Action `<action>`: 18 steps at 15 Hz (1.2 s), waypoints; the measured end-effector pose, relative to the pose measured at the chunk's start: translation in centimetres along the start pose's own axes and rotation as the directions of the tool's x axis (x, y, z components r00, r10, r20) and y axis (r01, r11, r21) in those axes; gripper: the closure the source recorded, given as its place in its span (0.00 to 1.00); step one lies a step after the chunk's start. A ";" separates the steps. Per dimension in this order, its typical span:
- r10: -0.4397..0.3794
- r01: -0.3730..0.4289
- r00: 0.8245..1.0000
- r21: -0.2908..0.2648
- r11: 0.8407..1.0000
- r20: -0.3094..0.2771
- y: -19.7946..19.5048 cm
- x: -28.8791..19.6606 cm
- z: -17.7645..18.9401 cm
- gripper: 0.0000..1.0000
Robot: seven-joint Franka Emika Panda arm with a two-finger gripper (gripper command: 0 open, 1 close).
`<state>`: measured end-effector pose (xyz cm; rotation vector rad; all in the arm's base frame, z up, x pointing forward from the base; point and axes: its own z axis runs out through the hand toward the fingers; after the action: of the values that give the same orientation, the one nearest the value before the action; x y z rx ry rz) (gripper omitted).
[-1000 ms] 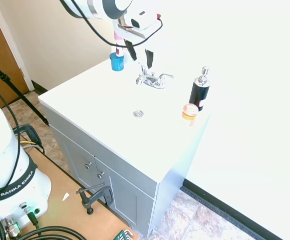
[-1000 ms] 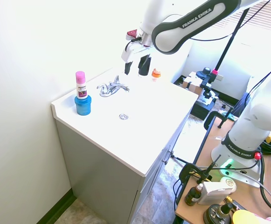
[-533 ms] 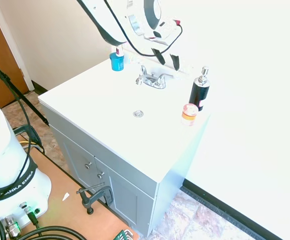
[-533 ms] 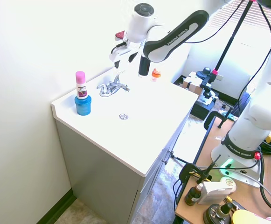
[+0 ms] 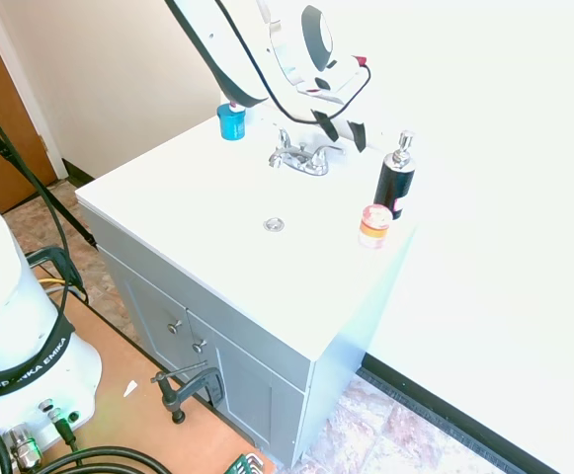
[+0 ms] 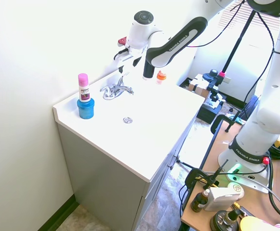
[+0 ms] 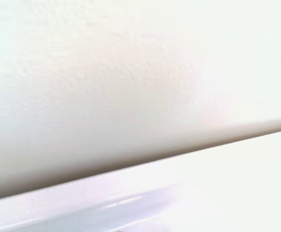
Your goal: Turn on the cold water
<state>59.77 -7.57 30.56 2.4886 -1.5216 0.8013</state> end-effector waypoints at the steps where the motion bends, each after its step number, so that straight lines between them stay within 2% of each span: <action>1: 0.000 0.000 1.000 -0.009 1.000 0.001 0.1 0.0 0.3 0.00; 6: 0.023 -0.022 1.000 -0.058 0.998 0.019 0.6 0.2 0.7 0.00; 14: -0.005 0.026 0.992 -0.164 0.986 0.124 1.2 -0.8 0.2 0.00; 18: 0.022 0.002 0.991 -0.175 0.985 0.135 2.2 -0.9 -0.4 0.00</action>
<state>57.42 -7.77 30.07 2.4516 -1.5734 0.4833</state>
